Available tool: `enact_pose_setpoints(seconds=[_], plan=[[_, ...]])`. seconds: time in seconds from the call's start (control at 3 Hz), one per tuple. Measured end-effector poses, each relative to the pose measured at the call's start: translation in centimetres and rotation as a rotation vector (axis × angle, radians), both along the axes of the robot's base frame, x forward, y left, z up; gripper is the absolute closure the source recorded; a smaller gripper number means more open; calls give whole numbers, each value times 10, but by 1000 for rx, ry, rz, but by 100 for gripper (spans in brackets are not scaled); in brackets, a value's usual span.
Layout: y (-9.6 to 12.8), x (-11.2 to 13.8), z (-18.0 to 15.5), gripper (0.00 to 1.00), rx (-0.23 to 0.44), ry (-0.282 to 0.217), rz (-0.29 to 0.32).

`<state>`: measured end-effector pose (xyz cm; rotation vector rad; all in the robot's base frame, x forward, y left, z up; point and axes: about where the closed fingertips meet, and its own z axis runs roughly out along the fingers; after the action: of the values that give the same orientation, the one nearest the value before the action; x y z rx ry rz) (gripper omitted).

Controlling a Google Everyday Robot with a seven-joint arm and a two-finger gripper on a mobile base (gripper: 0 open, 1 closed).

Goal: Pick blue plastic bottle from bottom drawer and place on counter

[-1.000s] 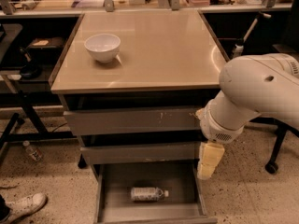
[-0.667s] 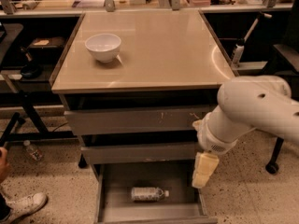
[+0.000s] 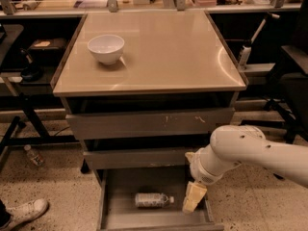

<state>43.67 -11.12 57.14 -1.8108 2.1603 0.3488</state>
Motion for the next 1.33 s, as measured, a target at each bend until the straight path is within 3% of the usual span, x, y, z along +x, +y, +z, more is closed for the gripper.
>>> enact_pose_setpoints(seconds=[0.67,1.33], plan=[[7,6,-18,0,-6,4,10],[28,26,-111,0,-62,-3,44]])
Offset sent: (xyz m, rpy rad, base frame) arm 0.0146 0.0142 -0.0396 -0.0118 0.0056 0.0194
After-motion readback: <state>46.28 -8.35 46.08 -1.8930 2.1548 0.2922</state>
